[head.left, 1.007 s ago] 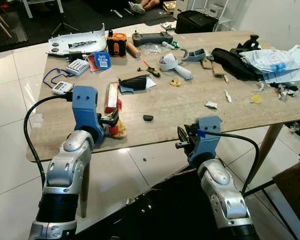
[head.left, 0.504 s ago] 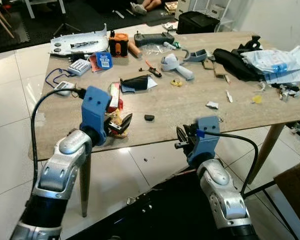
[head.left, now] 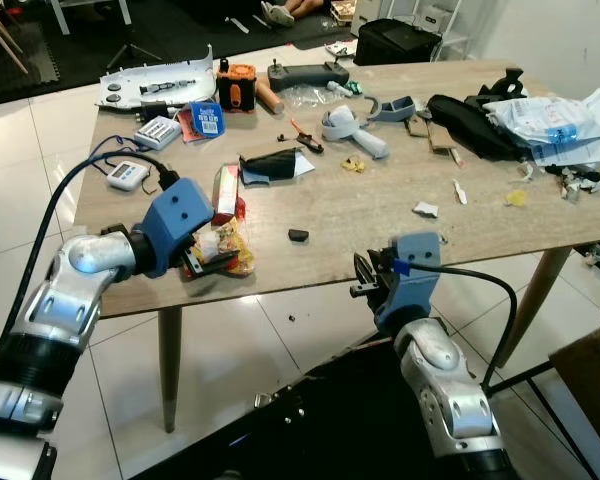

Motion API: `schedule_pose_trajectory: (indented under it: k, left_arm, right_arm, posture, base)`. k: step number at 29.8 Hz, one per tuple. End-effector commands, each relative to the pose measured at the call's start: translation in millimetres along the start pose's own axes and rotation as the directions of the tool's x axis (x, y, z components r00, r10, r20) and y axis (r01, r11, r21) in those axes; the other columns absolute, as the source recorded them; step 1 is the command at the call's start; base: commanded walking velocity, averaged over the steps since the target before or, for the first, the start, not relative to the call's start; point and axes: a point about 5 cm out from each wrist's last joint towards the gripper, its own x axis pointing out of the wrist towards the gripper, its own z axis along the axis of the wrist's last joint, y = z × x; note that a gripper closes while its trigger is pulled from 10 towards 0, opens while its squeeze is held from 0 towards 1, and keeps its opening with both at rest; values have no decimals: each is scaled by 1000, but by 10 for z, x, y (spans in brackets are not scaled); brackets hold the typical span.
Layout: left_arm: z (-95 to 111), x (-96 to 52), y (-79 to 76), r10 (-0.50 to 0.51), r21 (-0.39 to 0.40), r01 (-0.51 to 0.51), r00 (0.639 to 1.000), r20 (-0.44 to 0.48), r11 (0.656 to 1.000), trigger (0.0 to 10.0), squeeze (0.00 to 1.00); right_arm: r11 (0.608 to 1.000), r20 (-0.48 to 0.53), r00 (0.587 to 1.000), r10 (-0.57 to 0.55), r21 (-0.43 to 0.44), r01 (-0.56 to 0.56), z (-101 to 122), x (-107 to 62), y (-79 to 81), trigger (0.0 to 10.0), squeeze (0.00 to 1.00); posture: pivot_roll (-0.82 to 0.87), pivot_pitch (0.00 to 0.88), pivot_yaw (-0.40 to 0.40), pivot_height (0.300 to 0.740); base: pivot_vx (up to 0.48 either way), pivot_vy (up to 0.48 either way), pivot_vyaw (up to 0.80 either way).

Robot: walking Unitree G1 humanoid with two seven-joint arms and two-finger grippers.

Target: Picking trash to rubbish bin

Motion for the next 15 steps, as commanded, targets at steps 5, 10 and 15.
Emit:
schedule_pose_trajectory:
  k: [5, 10, 15]
  left_arm:
    - [-110, 83, 126, -55, 1, 55, 995, -80, 998, 10000, 0]
    - [-132, 183, 116, -123, -73, 118, 990, -66, 990, 10000, 0]
    - [-171, 229, 117, -137, -154, 127, 989, -57, 980, 10000, 0]
  right_arm:
    - [1000, -12, 1000, -13, 8, 13, -44, -44, -5, 10000, 0]
    - [1000, -13, 1000, -24, 9, 24, -47, -60, -20, 10000, 0]
    - [999, -15, 999, -38, 10, 38, -53, -80, -40, 10000, 0]
  posture:
    - [107, 180, 8, 740]
    - [99, 187, 21, 740]
    - [96, 191, 32, 740]
  base:
    - [0, 0, 0]
    - [0, 0, 0]
    - [0, 0, 0]
